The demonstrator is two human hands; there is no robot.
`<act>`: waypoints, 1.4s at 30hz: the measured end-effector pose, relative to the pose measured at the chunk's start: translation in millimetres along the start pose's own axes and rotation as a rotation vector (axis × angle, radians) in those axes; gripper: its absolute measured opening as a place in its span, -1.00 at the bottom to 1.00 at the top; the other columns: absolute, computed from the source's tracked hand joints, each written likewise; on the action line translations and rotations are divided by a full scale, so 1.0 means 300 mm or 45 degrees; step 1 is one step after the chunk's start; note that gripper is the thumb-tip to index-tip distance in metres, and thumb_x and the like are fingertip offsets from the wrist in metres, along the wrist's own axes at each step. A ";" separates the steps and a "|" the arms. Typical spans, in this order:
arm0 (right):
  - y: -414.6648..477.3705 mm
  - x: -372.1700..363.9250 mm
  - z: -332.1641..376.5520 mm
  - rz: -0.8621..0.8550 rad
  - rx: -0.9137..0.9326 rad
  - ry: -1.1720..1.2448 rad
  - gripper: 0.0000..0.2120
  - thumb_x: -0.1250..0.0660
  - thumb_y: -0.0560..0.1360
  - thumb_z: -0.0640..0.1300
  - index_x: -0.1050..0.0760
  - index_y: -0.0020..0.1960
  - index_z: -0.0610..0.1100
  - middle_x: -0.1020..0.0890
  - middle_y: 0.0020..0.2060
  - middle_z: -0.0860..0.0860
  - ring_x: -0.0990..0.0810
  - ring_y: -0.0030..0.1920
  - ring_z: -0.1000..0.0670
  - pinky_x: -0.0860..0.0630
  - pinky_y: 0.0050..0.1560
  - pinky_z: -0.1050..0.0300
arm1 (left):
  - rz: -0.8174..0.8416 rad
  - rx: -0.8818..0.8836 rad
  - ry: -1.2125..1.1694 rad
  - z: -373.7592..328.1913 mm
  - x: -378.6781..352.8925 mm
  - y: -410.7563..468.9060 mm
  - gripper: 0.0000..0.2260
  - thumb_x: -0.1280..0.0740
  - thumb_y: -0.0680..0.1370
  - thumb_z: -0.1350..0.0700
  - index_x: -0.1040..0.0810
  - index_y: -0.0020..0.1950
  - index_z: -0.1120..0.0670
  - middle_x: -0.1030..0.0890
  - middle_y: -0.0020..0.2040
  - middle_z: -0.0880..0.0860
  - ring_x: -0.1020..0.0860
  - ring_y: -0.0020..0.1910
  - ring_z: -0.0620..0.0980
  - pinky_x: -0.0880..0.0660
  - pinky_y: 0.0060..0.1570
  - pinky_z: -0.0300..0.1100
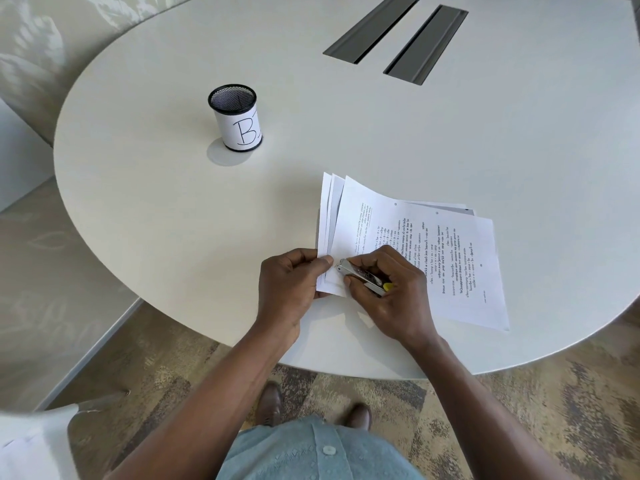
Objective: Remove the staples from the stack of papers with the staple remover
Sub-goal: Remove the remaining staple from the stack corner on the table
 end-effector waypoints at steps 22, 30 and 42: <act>-0.003 0.003 -0.006 0.048 -0.079 0.090 -0.73 -0.57 0.38 -0.40 -0.72 -0.02 -0.11 -0.68 -0.15 0.07 -0.66 -0.17 0.04 -0.53 -0.18 0.18 | 0.141 0.262 0.014 0.035 -0.024 0.001 -0.83 -0.48 0.63 0.22 -0.76 -0.15 0.19 -0.80 -0.06 0.32 -0.76 -0.13 0.22 -0.78 -0.02 0.13; -0.002 0.004 0.000 0.056 -0.074 0.092 -0.79 -0.53 0.35 -0.31 -0.73 -0.04 -0.13 -0.68 -0.17 0.06 -0.65 -0.19 0.08 -0.51 -0.21 0.20 | 0.167 0.254 0.031 0.030 -0.027 -0.003 -0.83 -0.58 0.58 0.12 -0.80 -0.08 0.23 -0.82 -0.15 0.19 -0.79 -0.24 0.08 -0.76 -0.20 -0.08; -0.003 0.007 -0.006 0.039 -0.117 0.060 -0.82 -0.55 0.34 -0.28 -0.75 -0.08 -0.11 -0.68 -0.22 0.08 -0.62 -0.23 0.12 -0.43 -0.19 0.33 | 0.102 0.235 0.071 0.044 -0.024 0.010 -0.87 -0.58 0.57 0.18 -0.80 -0.04 0.26 -0.82 -0.07 0.25 -0.78 -0.16 0.15 -0.75 -0.03 0.07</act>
Point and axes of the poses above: each hand's wrist, its own y-axis towards the middle knuckle, its own x-axis out of the back of the hand, z = x × y, the point moved 7 cm from there along y, towards the middle knuckle
